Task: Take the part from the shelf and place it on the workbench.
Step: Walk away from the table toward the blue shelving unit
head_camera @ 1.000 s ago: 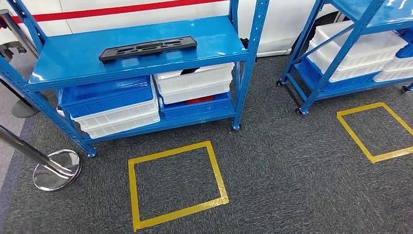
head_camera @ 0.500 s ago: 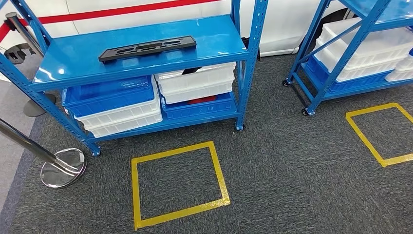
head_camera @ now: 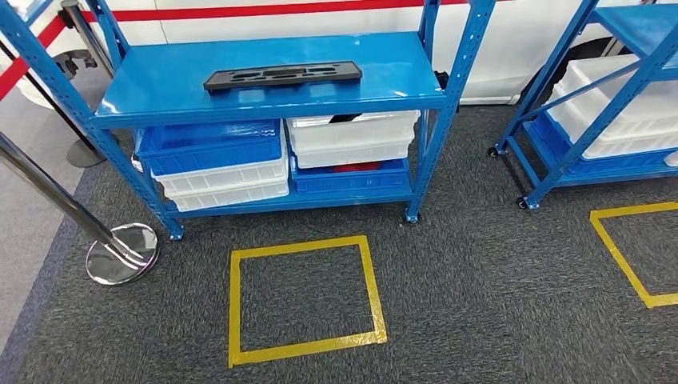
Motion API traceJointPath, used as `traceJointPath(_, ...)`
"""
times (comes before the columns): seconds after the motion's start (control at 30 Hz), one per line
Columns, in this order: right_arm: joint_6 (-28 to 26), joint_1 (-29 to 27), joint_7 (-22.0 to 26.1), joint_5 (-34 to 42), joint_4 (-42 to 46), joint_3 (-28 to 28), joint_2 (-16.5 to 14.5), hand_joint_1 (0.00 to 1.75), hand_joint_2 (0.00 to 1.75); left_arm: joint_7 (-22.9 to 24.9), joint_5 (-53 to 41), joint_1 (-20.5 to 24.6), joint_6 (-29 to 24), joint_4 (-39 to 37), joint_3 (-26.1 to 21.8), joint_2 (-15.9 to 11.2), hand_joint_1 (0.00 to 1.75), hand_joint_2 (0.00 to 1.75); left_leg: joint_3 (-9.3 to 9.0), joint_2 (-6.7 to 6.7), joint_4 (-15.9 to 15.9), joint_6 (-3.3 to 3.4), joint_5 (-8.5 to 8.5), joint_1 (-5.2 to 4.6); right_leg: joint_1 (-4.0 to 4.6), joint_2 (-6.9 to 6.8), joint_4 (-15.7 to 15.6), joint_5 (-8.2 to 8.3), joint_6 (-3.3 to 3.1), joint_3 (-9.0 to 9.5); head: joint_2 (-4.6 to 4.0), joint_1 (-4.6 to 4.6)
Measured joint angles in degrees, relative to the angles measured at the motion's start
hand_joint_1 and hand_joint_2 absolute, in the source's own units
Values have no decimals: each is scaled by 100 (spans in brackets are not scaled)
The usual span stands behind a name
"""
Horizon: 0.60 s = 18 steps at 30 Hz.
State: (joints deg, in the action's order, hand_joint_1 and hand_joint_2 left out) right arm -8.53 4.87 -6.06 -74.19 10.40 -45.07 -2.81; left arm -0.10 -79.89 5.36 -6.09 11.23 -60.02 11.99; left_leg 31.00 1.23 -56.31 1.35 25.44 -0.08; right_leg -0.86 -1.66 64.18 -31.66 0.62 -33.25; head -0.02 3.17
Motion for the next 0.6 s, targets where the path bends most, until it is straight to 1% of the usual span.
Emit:
traceJointPath(0.03, -11, -12, -14, -2, 0, 0, -16, 0, 0, 4, -1, 6, 4, 0, 0, 3, 0, 0, 9, -18, 6, 16, -8, 2, -2, 81, 355, -184, 12, -177, 0, 0)
traceJointPath(0.07, -15, -21, -29, 1, 0, -1, -38, 0, 0, 8, -3, 7, 8, 0, 0, 6, 0, 0, 18, -35, 0, 23, -11, 1, -6, 117, 697, -317, 24, -350, 0, 0)
traceJointPath(0.1, -15, -32, -41, 7, 0, -4, -57, 0, 0, 10, -7, 3, 12, 0, 0, 9, 0, 0, 23, -55, -10, 20, -8, 1, -9, 129, 906, -350, 36, -463, 0, 0)
traceJointPath(0.13, -9, -40, -46, 18, 0, -7, -75, 0, 0, 10, -14, -1, 16, 0, 0, 10, 0, 0, 26, -76, -27, 13, -1, 3, -15, 132, 916, -270, 46, -482, 0, 0)
traceJointPath(0.17, 4, -46, -37, 32, 0, -11, -89, 0, 0, 8, -22, -3, 20, 0, 0, 11, 0, 0, 27, -98, -50, 0, 12, 8, -26, 132, 705, -88, 53, -396, 0, 0)
traceJointPath(0.2, 22, -50, -21, 44, 0, -14, -96, 0, 0, 3, -30, -3, 23, 0, 0, 14, 0, 0, 28, -117, -83, -19, 33, 13, -41, 134, 327, 134, 56, -230, 0, 0)
traceJointPath(0.23, 42, -50, -8, 54, 0, -16, -100, 0, 0, -3, -37, -1, 25, 0, 0, 17, 0, 0, 37, -132, -120, -45, 56, 7, -45, 142, -30, 290, 51, -70, 0, 0)
traceJointPath(0.27, 56, -48, -1, 58, 0, -17, -101, 0, 0, -13, -42, 2, 26, 0, 1, 19, 0, 0, 50, -144, -156, -74, 79, -1, -45, 151, -297, 389, 33, 45, 0, 0)
traceJointPath(0.3, 62, -46, -7, 60, 0, -20, -101, 0, 0, -22, -45, 4, 26, 0, 1, 21, 0, 0, 63, -150, -182, -104, 93, -9, -38, 159, -434, 417, 10, 99, 0, 1)
traceJointPath(0.37, 59, -42, -35, 60, 0, -25, -101, 0, 0, -38, -48, 6, 28, 0, 2, 23, 0, 0, 70, -157, -190, -163, 95, -14, -19, 165, -457, 410, -55, 93, 0, 1)
traceJointPath(0.4, 58, -42, -46, 60, 0, -27, -101, 0, 44, -42, -49, 6, 29, 0, 2, 23, 0, 0, 70, -157, -195, -192, 104, -8, -24, 159, -471, 419, -87, 97, 0, 1)
traceJointPath(0.43, 57, -42, -54, 61, 0, -29, -96, 0, 87, -44, -49, 5, 30, 0, 2, 23, 0, 0, 90, -157, -251, -225, 154, -1, -32, 153, -485, 428, -122, 101, 0, 1)
traceJointPath(0.47, 55, -41, -57, 61, 0, -30, -82, 0, 131, -44, -50, 4, 30, 0, 2, 23, 0, 0, 158, -156, -412, -257, 265, 9, -44, 145, -499, 439, -154, 104, 0, 2)
traceJointPath(0.5, 51, -41, -57, 62, 0, -30, -66, 0, 175, -45, -50, 4, 30, 0, 2, 23, 0, 0, 279, -155, -688, -287, 431, 21, -50, 135, -506, 444, -177, 104, 0, 2)
traceJointPath(0.57, 10, -44, -77, 54, 0, -31, -28, 0, 175, -46, -49, 0, 30, 0, 2, 25, 0, 0, 628, -153, -1459, -334, 794, 38, -42, 122, -505, 442, -200, 97, 0, 2)
traceJointPath(0.6, -20, -46, -106, 45, 0, -31, -19, 0, 175, -46, -48, -4, 30, 0, 2, 25, 0, 0, 760, -152, -1746, -351, 879, 44, -39, 116, -504, 440, -206, 97, 0, 2)
